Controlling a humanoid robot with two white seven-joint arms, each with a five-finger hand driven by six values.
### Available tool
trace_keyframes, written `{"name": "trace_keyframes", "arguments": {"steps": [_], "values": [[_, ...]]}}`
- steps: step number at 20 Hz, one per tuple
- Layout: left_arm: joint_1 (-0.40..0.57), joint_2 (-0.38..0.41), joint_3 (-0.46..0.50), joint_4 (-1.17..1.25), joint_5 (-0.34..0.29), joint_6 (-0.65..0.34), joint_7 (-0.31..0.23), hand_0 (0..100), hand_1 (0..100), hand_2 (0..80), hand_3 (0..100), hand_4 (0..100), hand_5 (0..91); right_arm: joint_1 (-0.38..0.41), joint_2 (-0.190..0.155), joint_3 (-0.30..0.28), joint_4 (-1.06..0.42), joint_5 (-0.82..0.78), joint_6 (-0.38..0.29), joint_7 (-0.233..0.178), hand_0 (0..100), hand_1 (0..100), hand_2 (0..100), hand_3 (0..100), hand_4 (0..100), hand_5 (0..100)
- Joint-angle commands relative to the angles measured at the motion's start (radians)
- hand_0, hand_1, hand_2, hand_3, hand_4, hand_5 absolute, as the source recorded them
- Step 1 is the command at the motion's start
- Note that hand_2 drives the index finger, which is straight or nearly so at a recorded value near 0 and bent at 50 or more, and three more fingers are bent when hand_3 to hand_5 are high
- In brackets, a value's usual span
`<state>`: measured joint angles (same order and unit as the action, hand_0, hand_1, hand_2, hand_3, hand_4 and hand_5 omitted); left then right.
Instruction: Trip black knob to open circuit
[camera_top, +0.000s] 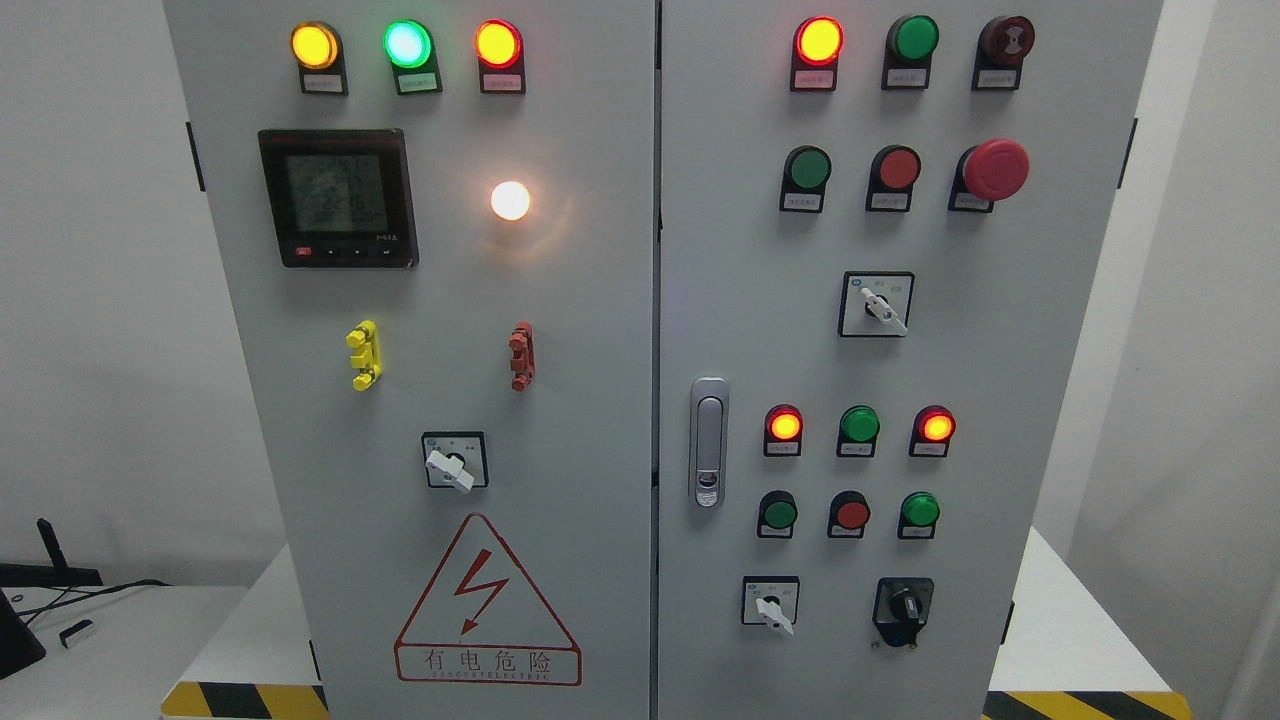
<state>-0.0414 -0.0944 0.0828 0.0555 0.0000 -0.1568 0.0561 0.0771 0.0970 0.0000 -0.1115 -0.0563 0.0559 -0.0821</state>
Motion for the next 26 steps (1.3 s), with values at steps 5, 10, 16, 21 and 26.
{"name": "trace_keyframes", "arguments": {"steps": [5,10,16,21,26], "values": [[0.0,0.001,0.0,0.0,-0.031,0.0,-0.001,12,39,0.0,0,0,0.0,0.006,-0.019,-0.018,-0.037,0.0,0.004,0.007,32,28,0,0,0,0],[0.0,-0.001,0.0,0.0,-0.031,0.0,-0.001,12,39,0.0,0,0,0.0,0.006,-0.034,-0.025,-0.037,0.0,0.004,0.005,32,28,0,0,0,0],[0.0,-0.001,0.0,0.0,-0.031,0.0,-0.001,12,39,0.0,0,0,0.0,0.024,-0.034,-0.023,-0.056,0.0,-0.004,0.001,31,28,0,0,0,0],[0.0,-0.001,0.0,0.0,-0.031,0.0,-0.001,12,39,0.0,0,0,0.0,0.127,-0.037,-0.018,-0.236,0.007,0.01,0.002,31,29,0,0,0,0],[0.0,-0.001,0.0,0.0,-0.031,0.0,-0.001,12,39,0.0,0,0,0.0,0.252,-0.037,0.029,-0.436,0.019,-0.004,0.001,31,29,0,0,0,0]]}}
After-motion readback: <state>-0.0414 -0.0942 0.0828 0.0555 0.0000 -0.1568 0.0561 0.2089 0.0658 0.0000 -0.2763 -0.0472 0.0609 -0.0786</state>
